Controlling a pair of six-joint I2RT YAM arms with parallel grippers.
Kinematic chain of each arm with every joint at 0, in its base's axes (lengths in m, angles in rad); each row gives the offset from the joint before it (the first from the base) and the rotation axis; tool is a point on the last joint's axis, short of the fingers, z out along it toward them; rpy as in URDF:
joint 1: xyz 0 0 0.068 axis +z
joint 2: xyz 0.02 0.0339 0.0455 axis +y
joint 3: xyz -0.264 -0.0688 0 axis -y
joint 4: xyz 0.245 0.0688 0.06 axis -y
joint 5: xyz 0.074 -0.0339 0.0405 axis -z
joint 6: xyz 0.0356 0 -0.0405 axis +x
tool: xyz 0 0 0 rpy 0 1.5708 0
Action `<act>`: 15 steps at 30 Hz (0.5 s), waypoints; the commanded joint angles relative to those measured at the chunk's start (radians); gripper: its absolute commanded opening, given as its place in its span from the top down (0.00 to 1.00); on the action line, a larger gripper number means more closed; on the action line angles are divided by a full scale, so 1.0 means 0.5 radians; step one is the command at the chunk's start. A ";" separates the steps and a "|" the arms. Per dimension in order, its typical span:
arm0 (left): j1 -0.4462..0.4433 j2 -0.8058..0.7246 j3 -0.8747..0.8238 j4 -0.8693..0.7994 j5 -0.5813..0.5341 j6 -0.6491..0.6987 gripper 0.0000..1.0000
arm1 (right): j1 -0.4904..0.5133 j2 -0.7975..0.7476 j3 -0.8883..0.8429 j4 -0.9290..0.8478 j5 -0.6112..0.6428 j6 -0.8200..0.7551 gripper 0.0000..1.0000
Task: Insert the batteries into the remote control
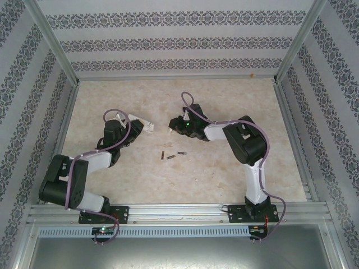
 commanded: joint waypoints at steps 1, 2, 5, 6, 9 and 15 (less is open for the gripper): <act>0.029 0.051 -0.036 0.191 -0.090 -0.016 1.00 | -0.056 -0.129 -0.152 -0.148 0.087 0.087 0.70; 0.031 0.061 -0.051 0.194 -0.116 -0.031 1.00 | -0.060 -0.190 -0.204 -0.181 0.129 0.077 0.66; 0.030 0.097 -0.081 0.185 -0.166 -0.074 1.00 | -0.070 -0.364 -0.276 -0.285 0.204 -0.007 0.54; 0.030 0.117 -0.086 0.175 -0.170 -0.081 1.00 | -0.074 -0.421 -0.286 -0.314 0.213 -0.030 0.52; 0.024 0.205 -0.118 0.166 -0.189 -0.125 0.95 | -0.085 -0.593 -0.310 -0.382 0.274 -0.077 0.45; 0.021 0.432 -0.231 0.459 -0.184 -0.241 0.77 | -0.086 -0.878 -0.299 -0.507 0.367 -0.133 0.38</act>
